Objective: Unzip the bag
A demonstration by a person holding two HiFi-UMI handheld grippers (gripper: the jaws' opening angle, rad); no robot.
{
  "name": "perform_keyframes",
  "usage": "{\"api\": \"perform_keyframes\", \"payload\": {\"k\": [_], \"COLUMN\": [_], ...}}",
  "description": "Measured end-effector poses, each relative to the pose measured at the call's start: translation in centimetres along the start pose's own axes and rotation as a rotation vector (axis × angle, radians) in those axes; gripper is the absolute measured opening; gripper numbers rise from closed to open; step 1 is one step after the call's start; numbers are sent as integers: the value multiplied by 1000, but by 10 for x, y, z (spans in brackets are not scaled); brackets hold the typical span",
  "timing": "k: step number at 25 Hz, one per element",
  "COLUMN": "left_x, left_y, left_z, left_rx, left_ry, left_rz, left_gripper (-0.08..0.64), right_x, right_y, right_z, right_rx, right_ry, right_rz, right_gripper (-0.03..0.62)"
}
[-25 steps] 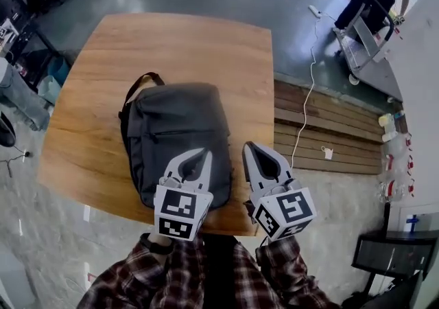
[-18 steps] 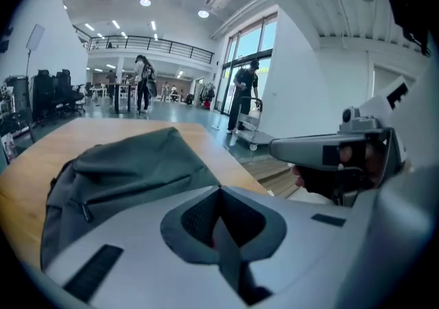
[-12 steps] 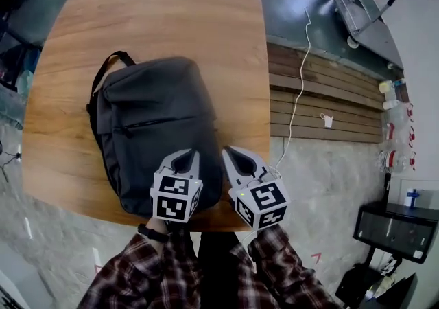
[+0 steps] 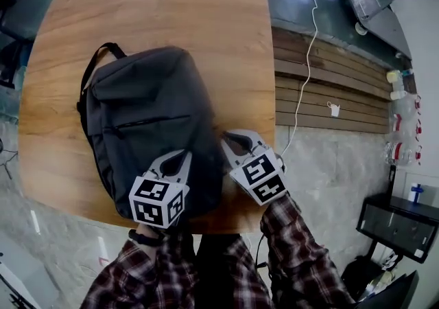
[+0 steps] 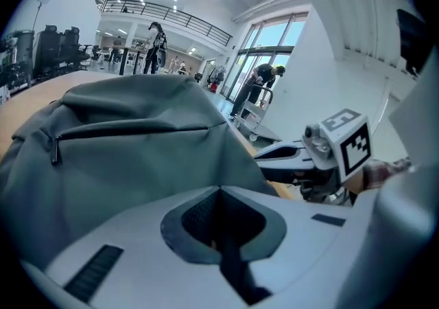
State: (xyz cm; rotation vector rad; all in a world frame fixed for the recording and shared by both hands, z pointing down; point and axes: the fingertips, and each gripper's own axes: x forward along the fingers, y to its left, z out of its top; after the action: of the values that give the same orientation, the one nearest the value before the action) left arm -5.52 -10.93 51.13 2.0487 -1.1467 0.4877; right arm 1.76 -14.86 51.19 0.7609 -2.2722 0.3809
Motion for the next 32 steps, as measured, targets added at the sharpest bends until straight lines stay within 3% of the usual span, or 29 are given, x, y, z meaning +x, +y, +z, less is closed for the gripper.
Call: {"api": "perform_keyframes", "payload": {"k": [3,6,9,16,19,26,32], "left_x": [1,3,4,5,5,6,10], "left_y": [0,2,2,2,3,5,8], "left_z": [-1,0,0,-3,-3,-4,-6], "left_rx": [-24,-35,-31,-27,-30,-29,-27], "left_ry": [10,22,27,43,45,42,55], "left_rz": [-18,-23,-18,-12,-13,-17,12], "left_gripper": [8,8,8,8,8,8,8], "right_x": [14,23,29,36,32,28,23], "right_y": [-3,-3,2,16,16,12,19], "right_z": [-3,0,3,2,1,1,-10], "right_rx": [-192,-314,-395,-583,-581,-476,-610], "right_ry": [76,108,135,238,277,266,299], "right_rz": [70,154,259,472,537,520,427], "right_gripper": [15,62,91,87,30,18,18]}}
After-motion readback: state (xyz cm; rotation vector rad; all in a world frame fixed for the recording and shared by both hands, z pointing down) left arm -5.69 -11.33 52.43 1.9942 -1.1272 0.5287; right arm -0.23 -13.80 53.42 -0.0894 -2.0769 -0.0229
